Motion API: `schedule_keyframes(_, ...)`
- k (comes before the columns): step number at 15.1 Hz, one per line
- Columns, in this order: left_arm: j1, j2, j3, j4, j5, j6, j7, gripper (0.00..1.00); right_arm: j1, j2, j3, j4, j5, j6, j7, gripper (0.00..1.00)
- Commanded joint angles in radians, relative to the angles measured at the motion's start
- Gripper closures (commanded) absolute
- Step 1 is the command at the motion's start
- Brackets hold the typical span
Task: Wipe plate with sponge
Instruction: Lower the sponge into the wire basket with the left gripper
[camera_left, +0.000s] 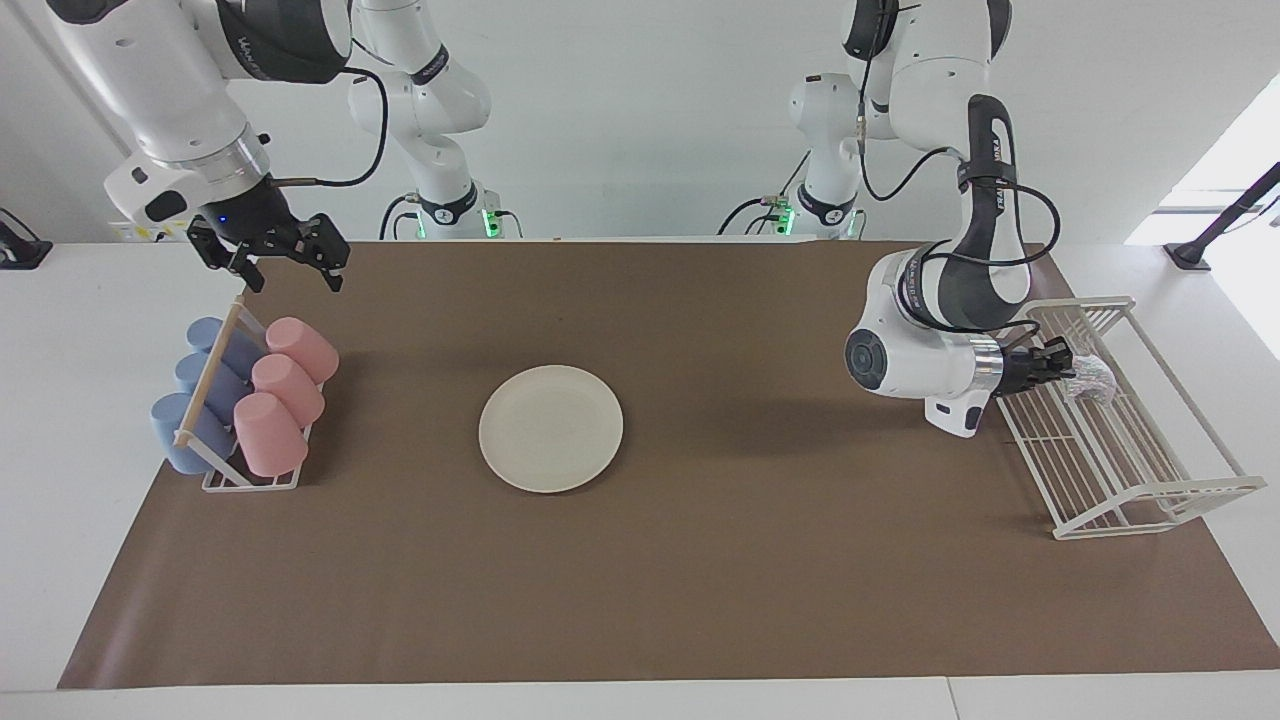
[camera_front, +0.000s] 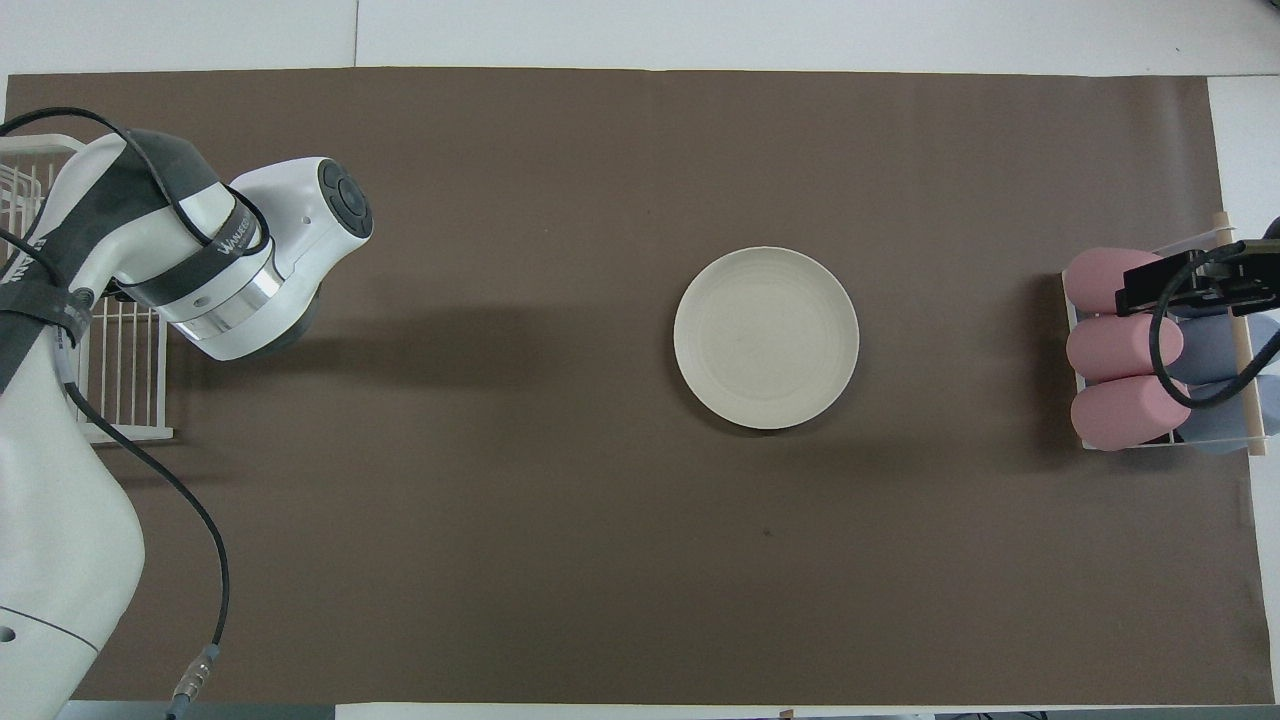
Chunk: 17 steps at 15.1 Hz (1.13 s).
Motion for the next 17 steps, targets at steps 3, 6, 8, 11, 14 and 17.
schedule_keyframes(3,0.014,-0.011,-0.002,-0.017,-0.009,0.029,-0.025,0.00,0.000,-0.010,0.000,-0.005,0.018,0.002,0.008,0.00)
schedule_keyframes(6,0.014,-0.011,-0.002,-0.017,-0.009,0.029,-0.025,0.00,0.000,-0.012,0.000,-0.005,0.018,0.002,0.008,0.00)
schedule_keyframes(8,0.014,-0.011,-0.002,-0.017,-0.009,0.029,-0.025,0.00,0.000,-0.010,0.000,-0.005,0.018,0.002,0.008,0.00)
schedule_keyframes(11,0.012,-0.011,-0.004,-0.012,-0.015,0.027,-0.025,0.00,0.001,-0.010,0.000,-0.005,0.018,0.002,0.008,0.00)
schedule_keyframes(14,0.015,-0.024,-0.007,0.035,-0.138,0.043,-0.019,0.00,0.001,-0.012,0.000,-0.005,0.018,0.002,0.008,0.00)
schedule_keyframes(17,0.043,-0.118,-0.007,0.078,-0.326,0.067,-0.005,0.00,0.001,-0.012,0.000,-0.005,0.018,0.002,0.008,0.00)
